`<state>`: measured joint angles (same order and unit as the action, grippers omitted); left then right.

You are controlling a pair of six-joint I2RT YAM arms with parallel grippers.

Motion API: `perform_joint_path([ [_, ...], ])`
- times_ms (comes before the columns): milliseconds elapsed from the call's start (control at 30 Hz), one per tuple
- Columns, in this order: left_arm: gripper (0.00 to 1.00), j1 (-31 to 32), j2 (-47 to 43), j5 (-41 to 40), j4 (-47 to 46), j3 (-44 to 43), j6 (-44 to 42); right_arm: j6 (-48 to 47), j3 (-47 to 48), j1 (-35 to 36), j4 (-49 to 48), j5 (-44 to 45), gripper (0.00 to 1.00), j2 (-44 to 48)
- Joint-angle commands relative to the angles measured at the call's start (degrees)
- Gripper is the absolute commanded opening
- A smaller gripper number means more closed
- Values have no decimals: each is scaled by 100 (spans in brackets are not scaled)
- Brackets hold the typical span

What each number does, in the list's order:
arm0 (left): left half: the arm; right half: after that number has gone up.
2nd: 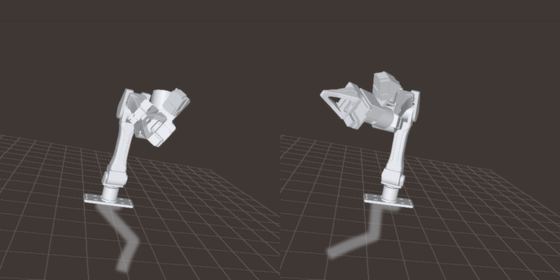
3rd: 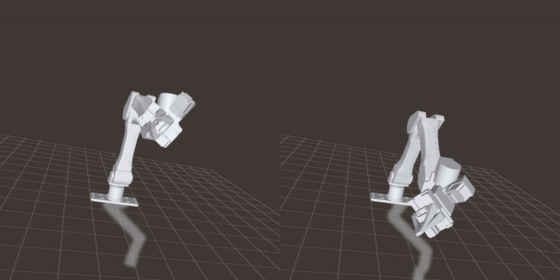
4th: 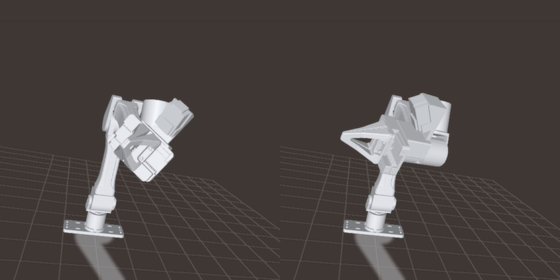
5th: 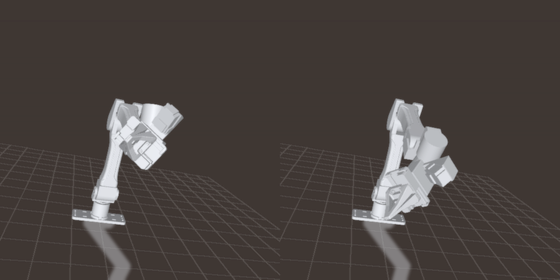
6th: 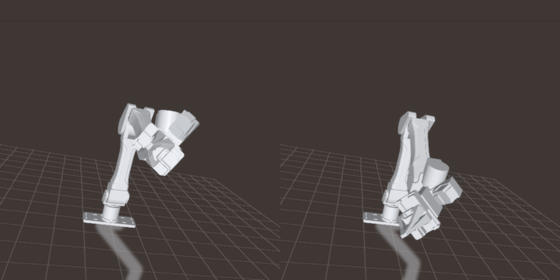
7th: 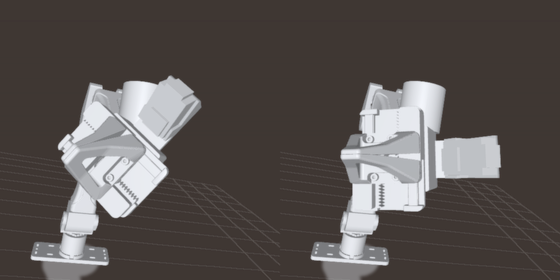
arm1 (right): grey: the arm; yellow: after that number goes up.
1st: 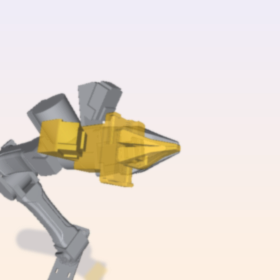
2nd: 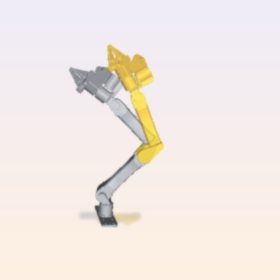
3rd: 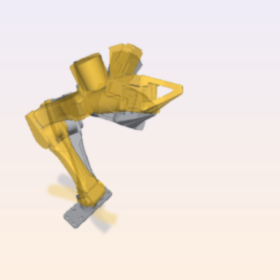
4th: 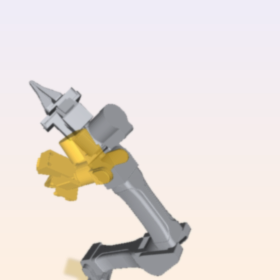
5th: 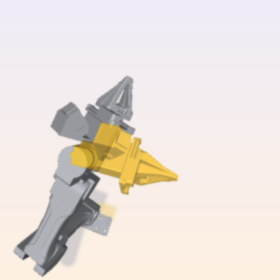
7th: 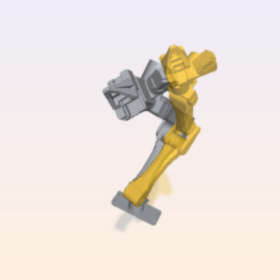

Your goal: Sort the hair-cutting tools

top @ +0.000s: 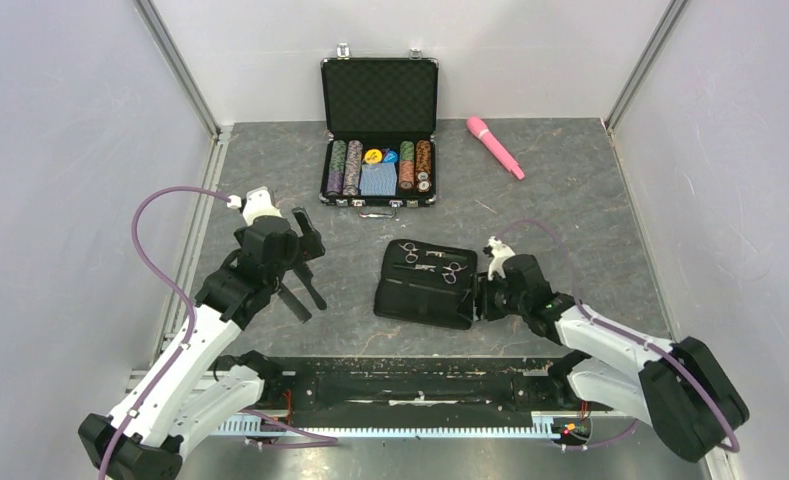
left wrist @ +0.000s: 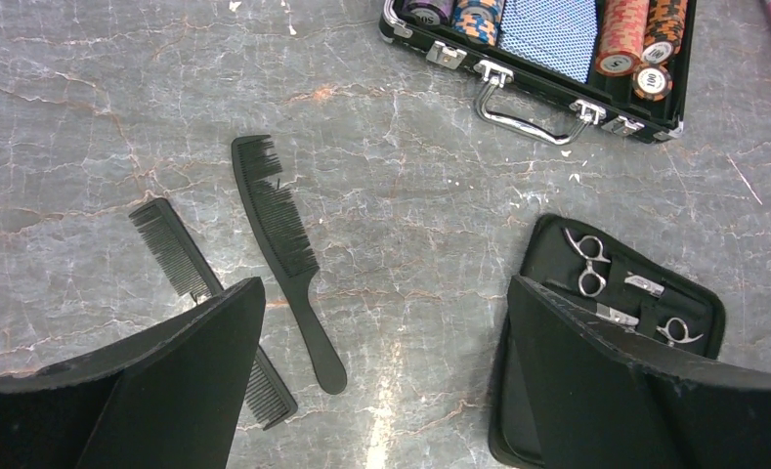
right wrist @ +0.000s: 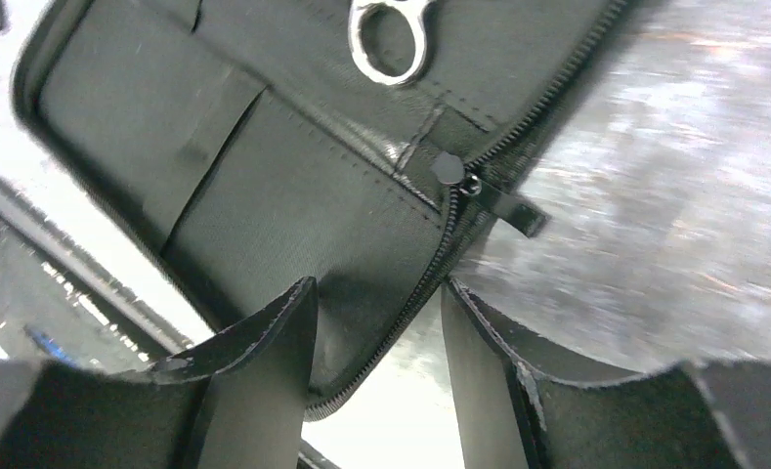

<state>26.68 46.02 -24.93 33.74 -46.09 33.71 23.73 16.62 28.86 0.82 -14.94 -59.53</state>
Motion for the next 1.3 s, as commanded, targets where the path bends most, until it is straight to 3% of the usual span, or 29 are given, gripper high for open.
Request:
perform_joint_path([
  [0,100,-46,38,120,-104,-24,-201,490,299,533,-896,-478,52,-484],
  [233,100,-100,324,79,50,38,61,17,737,792,-807,-175,56,-791],
  [500,98,-623,1094,700,377,114,601,-1118,998,798,-192,2071,65,-173],
  [733,97,-917,1592,901,814,245,1305,-1691,732,794,-954,3493,74,177],
  [1067,87,-910,1036,1124,1507,986,2475,-1691,31,796,-1725,4129,79,619],
  [1267,78,-910,1183,1094,1659,1074,2475,-1687,-26,795,-1799,4145,80,710],
])
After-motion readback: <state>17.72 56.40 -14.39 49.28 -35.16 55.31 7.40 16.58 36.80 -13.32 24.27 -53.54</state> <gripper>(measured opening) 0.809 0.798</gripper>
